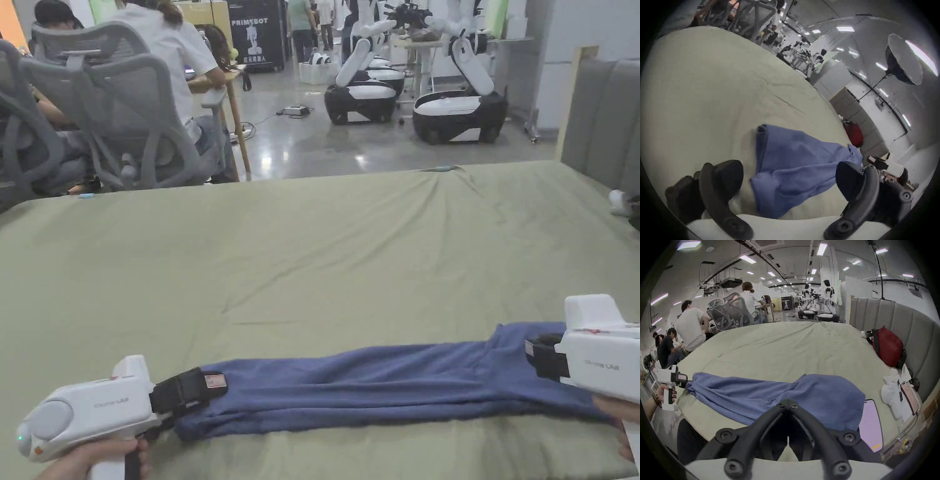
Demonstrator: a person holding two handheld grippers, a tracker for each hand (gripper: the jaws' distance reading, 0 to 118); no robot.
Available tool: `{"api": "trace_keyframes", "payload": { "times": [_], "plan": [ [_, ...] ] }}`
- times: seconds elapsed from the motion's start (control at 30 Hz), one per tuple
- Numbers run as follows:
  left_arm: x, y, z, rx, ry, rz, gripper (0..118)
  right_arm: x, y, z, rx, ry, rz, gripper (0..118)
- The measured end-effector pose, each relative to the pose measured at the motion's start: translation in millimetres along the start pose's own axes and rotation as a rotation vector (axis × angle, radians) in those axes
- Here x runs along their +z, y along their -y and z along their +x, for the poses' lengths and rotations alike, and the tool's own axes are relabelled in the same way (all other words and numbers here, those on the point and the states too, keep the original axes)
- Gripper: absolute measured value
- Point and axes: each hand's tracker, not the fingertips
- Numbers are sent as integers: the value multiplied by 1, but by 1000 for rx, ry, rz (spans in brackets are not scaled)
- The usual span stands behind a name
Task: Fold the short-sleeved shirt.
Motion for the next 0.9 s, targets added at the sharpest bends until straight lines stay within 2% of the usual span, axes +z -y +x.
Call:
{"api": "trace_keyframes", "payload": {
  "times": [0.03, 0.23, 0.27, 0.3, 0.33, 0.37, 0.43, 0.5, 0.6, 0.7, 0.9],
  "plan": [
    [-6, -2, 2, -20, 12, -11, 118, -2, 1, 0, -6, -7, -7, 0],
    [-40, -26, 10, 74, 183, -124, 118, -9, 10, 3, -15, 16, -39, 0],
    [-44, -29, 11, 68, 209, -133, 109, -9, 11, 3, -19, 18, -42, 0],
    [-49, -28, 15, 46, 195, -146, 79, -13, 11, 8, -24, 19, -47, 0],
    [-54, -28, 17, 25, 168, -158, 45, -12, 12, 8, -27, 22, -50, 0],
    [-65, -30, 14, 18, 88, -186, 14, -12, 13, 9, -28, 26, -52, 0],
    [-74, -37, 6, 44, 55, -222, 16, -13, 12, 10, -26, 32, -54, 0],
    [-66, -42, 5, 4, 112, -188, 16, -11, 12, 11, -25, 36, -53, 0],
    [-45, -53, 0, -47, 43, -168, 15, -12, 11, 9, -25, 29, -49, 0],
    [-7, -61, -14, 6, 46, -102, 12, -15, 8, 3, -19, 26, -43, 0],
    [53, -64, -39, -27, -272, -8, 12, -26, 4, -12, -24, -18, -28, 0]
  ]
}}
